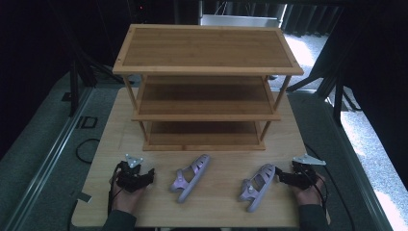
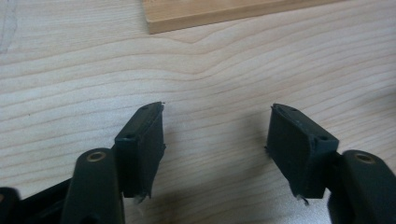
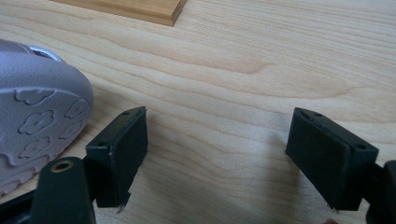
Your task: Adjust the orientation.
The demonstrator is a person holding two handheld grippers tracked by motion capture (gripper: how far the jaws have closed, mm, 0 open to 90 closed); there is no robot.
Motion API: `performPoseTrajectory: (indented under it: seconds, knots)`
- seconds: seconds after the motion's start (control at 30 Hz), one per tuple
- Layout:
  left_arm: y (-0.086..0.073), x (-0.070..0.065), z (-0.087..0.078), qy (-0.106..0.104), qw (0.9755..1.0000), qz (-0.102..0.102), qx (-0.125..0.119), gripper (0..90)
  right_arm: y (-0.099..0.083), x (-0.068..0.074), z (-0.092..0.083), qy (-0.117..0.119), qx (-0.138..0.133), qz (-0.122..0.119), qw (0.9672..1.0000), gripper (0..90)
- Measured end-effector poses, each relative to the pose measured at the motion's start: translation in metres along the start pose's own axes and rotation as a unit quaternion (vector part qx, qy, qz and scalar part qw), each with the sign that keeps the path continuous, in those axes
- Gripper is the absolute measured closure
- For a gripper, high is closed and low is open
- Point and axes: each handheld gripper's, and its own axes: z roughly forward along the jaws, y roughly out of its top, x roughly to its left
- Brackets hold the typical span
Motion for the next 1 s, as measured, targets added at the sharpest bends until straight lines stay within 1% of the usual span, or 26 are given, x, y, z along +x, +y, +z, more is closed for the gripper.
performPoseTrajectory:
  seconds: [0.07,0.1,0.13,0.17,0.3,0.33,0.4,0.47,0.5,0.57,0.6,0.63,0.77,0.8,0.83,0.9,0.97,1.0]
  knots:
    - [-0.001,0.003,-0.002,-0.011,0.9998,-0.015,-0.001,40.7,0.0,0.0,0.0,0.0,0.0,0.0,1.0,20.1]
    - [0.0,0.004,-0.003,-0.016,0.9997,-0.018,-0.001,40.9,0.0,0.0,0.0,0.0,0.0,0.0,1.0,20.1]
    - [0.0,0.004,-0.003,-0.016,0.9997,-0.018,-0.001,41.2,0.0,0.0,0.0,0.0,0.0,0.0,1.0,20.1]
    - [0.001,0.004,-0.008,-0.023,0.9996,-0.015,-0.007,41.2,0.0,0.0,0.0,0.0,0.0,0.0,1.0,20.0]
    - [0.006,-0.004,-0.02,-0.039,0.9988,0.002,-0.029,44.5,0.0,0.0,0.0,0.0,0.0,0.0,1.0,20.1]
    - [0.006,-0.004,-0.02,-0.039,0.9988,0.002,-0.029,44.9,0.0,0.0,0.0,0.0,0.0,0.0,1.0,20.1]
    - [0.009,-0.01,-0.027,-0.055,0.9976,0.011,-0.04,45.6,0.0,0.0,0.0,-0.001,0.0,0.0,1.0,20.1]
    - [0.01,-0.016,-0.032,-0.073,0.9958,0.021,-0.051,45.4,0.0,0.0,0.0,-0.001,0.0,0.0,1.0,20.1]
    - [0.011,-0.019,-0.035,-0.095,0.9936,0.022,-0.057,45.4,0.0,0.0,0.0,-0.001,0.0,0.001,1.0,20.1]
    - [0.014,-0.023,-0.037,-0.12,0.9906,0.018,-0.063,46.1,0.0,0.0,0.0,-0.001,0.0,0.0,1.0,20.1]
    - [0.015,-0.025,-0.039,-0.128,0.9894,0.017,-0.066,46.3,0.0,0.0,0.0,-0.001,0.0,0.0,1.0,20.1]
    - [0.016,-0.027,-0.04,-0.133,0.9885,0.018,-0.068,46.4,0.0,0.0,0.0,-0.001,0.0,0.001,1.0,20.1]
    - [0.02,-0.036,-0.043,-0.146,0.9866,0.03,-0.068,46.6,0.0,0.0,0.0,-0.001,0.0,0.0,1.0,20.1]
    - [0.02,-0.038,-0.043,-0.148,0.986,0.03,-0.069,46.8,0.0,0.0,0.0,-0.001,0.0,0.0,1.0,20.1]
    - [0.02,-0.04,-0.043,-0.151,0.9855,0.035,-0.07,47.3,0.0,0.0,0.0,-0.001,0.0,0.001,1.0,20.1]
    - [0.02,-0.044,-0.044,-0.159,0.9839,0.041,-0.071,50.5,0.0,0.0,0.0,-0.001,0.0,0.001,1.0,20.1]
    - [0.02,-0.048,-0.044,-0.167,0.9826,0.047,-0.067,52.2,0.0,0.0,0.0,-0.001,0.0,0.001,1.0,20.1]
    - [0.02,-0.05,-0.043,-0.172,0.9815,0.052,-0.065,53.4,0.0,0.0,0.0,-0.001,0.0,0.001,1.0,20.0]
